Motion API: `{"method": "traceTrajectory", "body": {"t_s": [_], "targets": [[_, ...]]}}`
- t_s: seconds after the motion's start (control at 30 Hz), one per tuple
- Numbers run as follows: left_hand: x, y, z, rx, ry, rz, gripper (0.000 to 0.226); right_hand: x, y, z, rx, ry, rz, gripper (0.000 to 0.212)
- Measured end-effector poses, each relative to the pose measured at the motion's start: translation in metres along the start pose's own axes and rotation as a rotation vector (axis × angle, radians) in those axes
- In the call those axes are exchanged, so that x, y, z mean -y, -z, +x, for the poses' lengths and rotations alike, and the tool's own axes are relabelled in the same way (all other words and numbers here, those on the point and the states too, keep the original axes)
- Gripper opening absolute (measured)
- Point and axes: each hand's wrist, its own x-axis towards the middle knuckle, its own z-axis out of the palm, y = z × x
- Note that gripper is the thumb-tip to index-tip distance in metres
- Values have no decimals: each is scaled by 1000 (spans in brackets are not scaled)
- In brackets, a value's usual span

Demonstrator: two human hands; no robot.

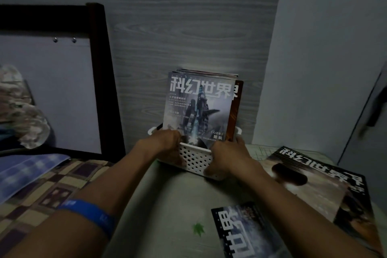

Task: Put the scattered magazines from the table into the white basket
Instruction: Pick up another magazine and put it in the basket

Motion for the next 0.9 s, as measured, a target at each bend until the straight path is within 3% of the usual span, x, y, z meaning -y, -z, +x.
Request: {"method": "traceTrajectory", "body": {"t_s": [0.1,0.2,0.4,0.5,0.6,0.67,0.77,0.83,0.9], "targets": [[-2,2,-1,43,-7,26,58,4,2,1,102,-34,31,61],[-2,-9,-2,-13,-15,12,63,0,-4,-4,18,31,55,75],[-4,-25,-5,-296,-42,-28,48,-4,-19,0,-215,47,30,54],[-13,-36,-26,-389,-6,-64,54,-6,-24,-13,-340,101,77,48],[-36,-54,-69,-545,18,-270,71,-26,-30,-49,-434,182,208,52],[-54,-66,-98,-656,16,-366,62,-52,-40,-82,-474,156,232,52],[-80,-74,-121,-566,-104,-394,31,-98,-55,-131,-354,4,179,60],[-103,-79,-128,-451,-207,-355,27,-125,-56,-155,-161,-126,101,72],[-132,-84,-129,-329,-244,-325,30,-141,-53,-169,-138,-155,-40,64]]}}
